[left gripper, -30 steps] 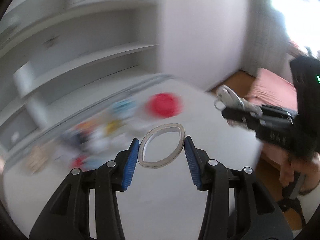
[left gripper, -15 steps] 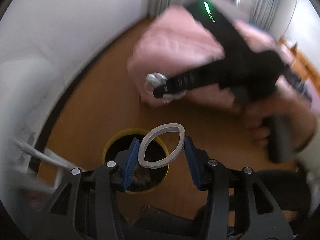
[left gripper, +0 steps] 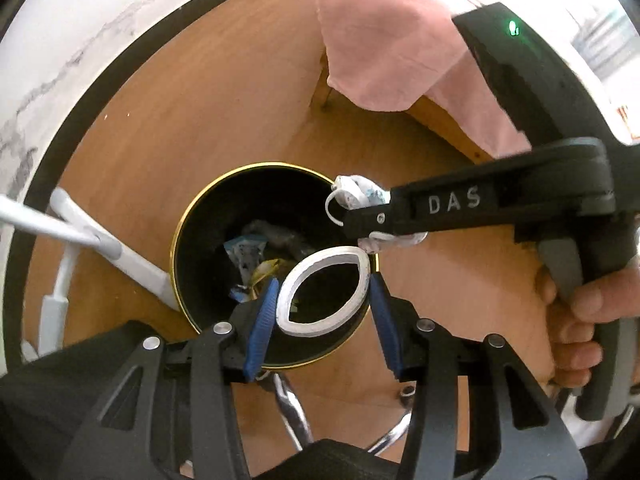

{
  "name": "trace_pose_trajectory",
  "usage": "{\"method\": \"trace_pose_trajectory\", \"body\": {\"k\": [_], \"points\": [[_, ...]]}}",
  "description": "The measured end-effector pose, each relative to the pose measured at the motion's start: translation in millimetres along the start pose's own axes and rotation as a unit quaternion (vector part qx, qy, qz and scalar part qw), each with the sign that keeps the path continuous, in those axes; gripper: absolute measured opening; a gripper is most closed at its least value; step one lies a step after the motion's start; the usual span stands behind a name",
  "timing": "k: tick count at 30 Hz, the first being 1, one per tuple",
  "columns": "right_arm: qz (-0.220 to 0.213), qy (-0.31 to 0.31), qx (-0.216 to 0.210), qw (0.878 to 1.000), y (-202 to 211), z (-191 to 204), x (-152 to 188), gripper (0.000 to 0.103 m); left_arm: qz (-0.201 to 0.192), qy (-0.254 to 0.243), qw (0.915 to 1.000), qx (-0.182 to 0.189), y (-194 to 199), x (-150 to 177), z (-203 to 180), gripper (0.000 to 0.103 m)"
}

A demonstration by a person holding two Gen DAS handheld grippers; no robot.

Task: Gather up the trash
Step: 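Carry both items over the black bin and open both grippers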

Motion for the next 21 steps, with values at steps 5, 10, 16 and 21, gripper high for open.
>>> {"method": "trace_pose_trajectory", "body": {"k": [5, 10, 16, 21], "points": [[-0.011, -0.021, -0.010, 1.000, -1, -3, -3, 0.072, 0.010, 0.001, 0.9999, 0.003, -7, 6, -2, 0.048], [-0.028, -0.038, -0.016, 0.999, 4, -5, -10, 0.087, -0.007, 0.001, 1.0000, -0.006, -6, 1, -1, 0.093], [-0.106, -0.035, 0.028, 0.993, 60, -16, -25, 0.087, -0.005, 0.004, 0.9999, 0.014, 4, 2, -15, 0.093], [-0.313, 0.094, 0.174, 0.929, 197, -1, -22, 0.096, -0.096, -0.062, 0.9899, 0.084, 92, -12, -88, 0.093]]}}
Point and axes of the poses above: each gripper's, at about its wrist camera, not at the fingertips, and y roughly against the way its jaws point, z to its left, x to its underside, the point moved 4 cm from there along -y, roughly the way its jaws point, and after that the axes turned 14 degrees about -z, right-handed, at the moved point
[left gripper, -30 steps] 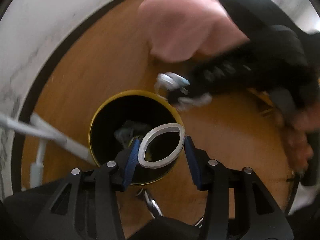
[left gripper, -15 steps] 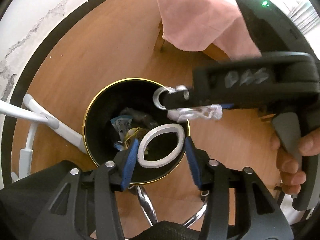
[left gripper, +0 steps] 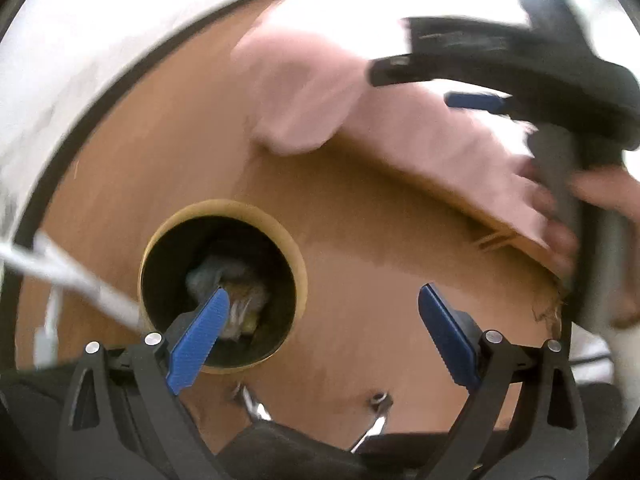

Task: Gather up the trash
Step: 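Carry both items over the black bin and open both grippers, then return both grippers to the desk toward the red lid and snack cluster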

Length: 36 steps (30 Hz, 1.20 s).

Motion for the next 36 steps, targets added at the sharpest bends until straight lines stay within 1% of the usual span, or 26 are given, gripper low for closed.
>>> {"method": "trace_pose_trajectory", "body": {"k": [1, 2, 3, 5, 6, 8, 9, 11, 12, 13, 14, 15, 16, 17, 18, 19, 20, 21, 22, 23, 25, 27, 28, 30, 31, 36], "points": [[-0.045, 0.012, 0.023, 0.999, 25, -8, -12, 0.096, -0.033, -0.021, 0.9992, 0.012, 23, -12, -17, 0.093], [-0.094, 0.022, 0.048, 0.994, 54, -16, -24, 0.096, -0.062, -0.040, 0.9971, 0.020, 44, -23, -31, 0.093], [-0.133, 0.029, 0.070, 0.988, 80, -22, -34, 0.096, -0.097, -0.065, 0.9929, 0.022, 72, -36, -44, 0.093], [-0.189, 0.040, 0.090, 0.977, 121, -22, -49, 0.096, -0.156, -0.100, 0.9826, 0.007, 122, -56, -52, 0.093], [-0.208, 0.051, 0.089, 0.973, 138, -16, -55, 0.096, -0.189, -0.107, 0.9761, -0.009, 152, -65, -48, 0.093], [-0.238, 0.074, 0.071, 0.966, 159, 5, -64, 0.096, -0.234, -0.095, 0.9662, -0.049, 200, -76, -25, 0.095], [-0.251, 0.086, 0.056, 0.963, 167, 23, -67, 0.096, -0.256, -0.079, 0.9595, -0.085, 227, -78, -5, 0.095], [-0.265, 0.112, 0.018, 0.958, 174, 63, -72, 0.096, -0.278, -0.041, 0.9443, -0.172, 272, -75, 41, 0.095], [-0.267, 0.127, -0.008, 0.955, 173, 86, -75, 0.096, -0.283, -0.006, 0.9295, -0.236, 304, -65, 80, 0.095], [-0.267, 0.142, -0.031, 0.953, 171, 108, -75, 0.096, -0.282, 0.020, 0.9193, -0.274, 324, -55, 105, 0.095], [-0.263, 0.166, -0.066, 0.948, 166, 145, -74, 0.096, -0.279, 0.043, 0.9093, -0.306, 342, -46, 127, 0.095], [-0.259, 0.180, -0.085, 0.945, 163, 168, -73, 0.096, -0.275, 0.074, 0.8920, -0.351, 368, -29, 156, 0.095], [-0.251, 0.200, -0.115, 0.940, 159, 201, -70, 0.096, -0.267, 0.100, 0.8734, -0.395, 391, -12, 182, 0.095], [-0.241, 0.213, -0.140, 0.936, 155, 229, -67, 0.096, -0.257, 0.121, 0.8569, -0.430, 411, 3, 202, 0.095], [-0.233, 0.222, -0.162, 0.933, 154, 252, -65, 0.096, -0.246, 0.146, 0.8357, -0.469, 435, 24, 224, 0.095], [-0.227, 0.228, -0.184, 0.929, 153, 272, -63, 0.096, -0.238, 0.166, 0.8171, -0.498, 457, 42, 242, 0.095], [-0.218, 0.237, -0.221, 0.921, 154, 305, -59, 0.096, -0.228, 0.191, 0.7964, -0.527, 479, 63, 261, 0.095], [-0.211, 0.243, -0.242, 0.915, 155, 326, -56, 0.096, -0.221, 0.205, 0.7865, -0.539, 491, 75, 273, 0.095], [-0.202, 0.250, -0.259, 0.911, 156, 345, -55, 0.096, -0.214, 0.225, 0.7744, -0.551, 507, 92, 290, 0.095], [-0.185, 0.265, -0.283, 0.903, 154, 375, -49, 0.096, -0.207, 0.245, 0.7643, -0.559, 520, 109, 308, 0.095], [-0.160, 0.282, -0.311, 0.893, 151, 408, -40, 0.096, -0.204, 0.273, 0.7514, -0.565, 536, 128, 327, 0.095], [-0.135, 0.296, -0.328, 0.887, 142, 444, -34, 0.096, -0.204, 0.296, 0.7443, -0.563, 543, 140, 344, 0.095], [-0.130, 0.300, -0.332, 0.885, 141, 454, -30, 0.096, -0.204, 0.305, 0.7435, -0.559, 543, 142, 356, 0.095], [-0.114, 0.313, -0.335, 0.881, 132, 478, -28, 0.096, -0.207, 0.315, 0.7456, -0.550, 542, 145, 368, 0.095], [-0.108, 0.319, -0.335, 0.880, 127, 482, -27, 0.096, -0.208, 0.315, 0.7475, -0.546, 545, 149, 368, 0.095], [-0.087, 0.344, -0.325, 0.877, 107, 520, -24, 0.096, -0.205, 0.305, 0.7572, -0.540, 544, 143, 380, 0.095]]}}
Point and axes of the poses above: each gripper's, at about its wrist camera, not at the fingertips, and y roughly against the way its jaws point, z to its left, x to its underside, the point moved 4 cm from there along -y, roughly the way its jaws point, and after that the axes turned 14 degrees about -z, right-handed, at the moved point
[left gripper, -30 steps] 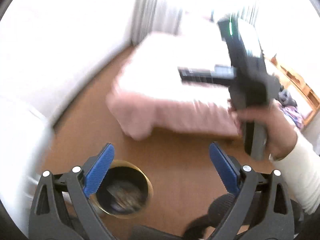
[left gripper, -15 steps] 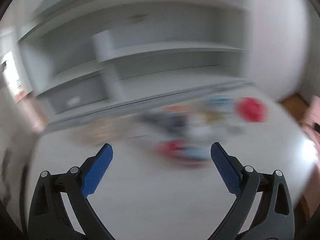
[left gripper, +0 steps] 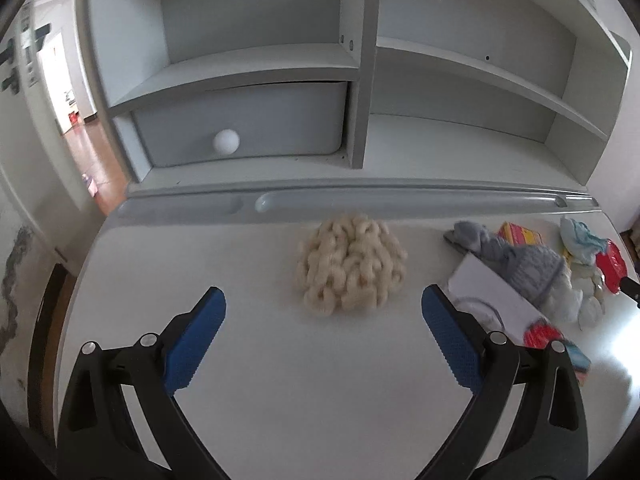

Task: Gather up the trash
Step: 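Return both grippers to the desk toward the red lid and snack cluster, then grasp the red cup lid with the right gripper while the left grasps the cream snack cluster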

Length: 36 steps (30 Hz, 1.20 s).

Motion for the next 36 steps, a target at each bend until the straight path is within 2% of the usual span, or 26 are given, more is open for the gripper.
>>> {"method": "trace_pose_trajectory", "body": {"k": [7, 8, 10, 14, 16, 36], "points": [[0.031, -0.006, 0.009, 0.999, -32, -3, 0, 0.096, 0.014, -0.004, 0.9999, 0.006, -45, -6, 3, 0.095], [0.035, -0.017, 0.000, 0.999, -35, -4, -1, 0.096, 0.017, -0.003, 0.9998, 0.007, -48, -6, 4, 0.096], [0.039, -0.026, -0.003, 0.999, -39, -5, 0, 0.096, 0.043, 0.011, 0.9989, 0.015, -59, -1, 7, 0.096], [0.040, -0.027, -0.001, 0.999, -39, -5, 1, 0.097, 0.049, 0.007, 0.9987, 0.013, -63, -1, 7, 0.096], [0.040, -0.029, -0.003, 0.999, -39, -5, 1, 0.098, 0.057, -0.018, 0.9982, -0.001, -66, 1, 2, 0.097], [0.041, -0.038, 0.010, 0.998, -43, -8, -2, 0.098, 0.057, -0.014, 0.9983, -0.002, -67, 2, 6, 0.097]]}}
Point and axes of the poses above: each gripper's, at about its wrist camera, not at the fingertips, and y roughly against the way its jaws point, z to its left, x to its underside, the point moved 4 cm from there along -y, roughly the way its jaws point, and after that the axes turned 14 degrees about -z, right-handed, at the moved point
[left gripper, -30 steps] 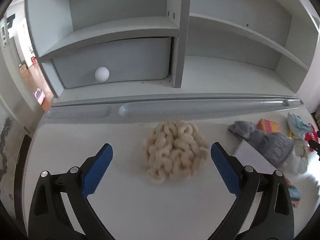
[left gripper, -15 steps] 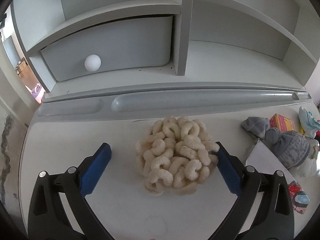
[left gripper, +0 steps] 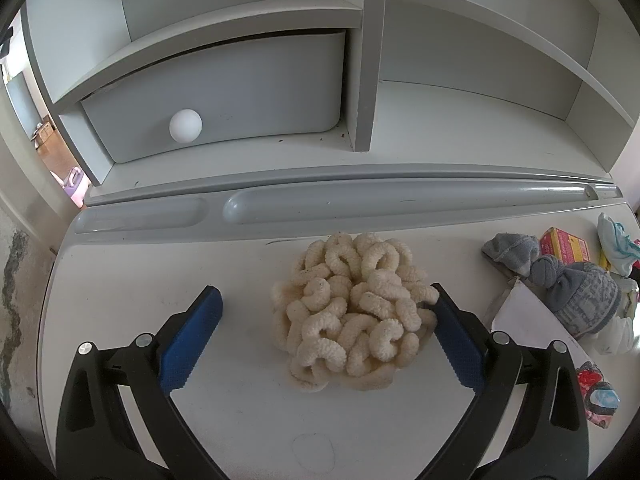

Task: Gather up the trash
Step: 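Grasp the red cup lid with the right gripper while the left grasps the cream snack cluster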

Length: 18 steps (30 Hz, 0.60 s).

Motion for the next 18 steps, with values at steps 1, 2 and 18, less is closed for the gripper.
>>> {"method": "trace_pose_trajectory", "body": {"k": [1, 2, 18], "points": [[0.000, 0.000, 0.000, 1.000, 0, 0, 0, 0.098, 0.000, 0.000, 1.0000, 0.000, 0, 0, 0, 0.097], [0.000, 0.000, 0.000, 1.000, 0, 0, 0, 0.098, 0.000, 0.000, 1.0000, 0.000, 0, 0, 0, 0.097], [-0.016, -0.002, -0.003, 1.000, 10, -1, 2, 0.078, -0.023, -0.020, 0.9995, -0.011, 21, 4, -12, 0.037]]}}
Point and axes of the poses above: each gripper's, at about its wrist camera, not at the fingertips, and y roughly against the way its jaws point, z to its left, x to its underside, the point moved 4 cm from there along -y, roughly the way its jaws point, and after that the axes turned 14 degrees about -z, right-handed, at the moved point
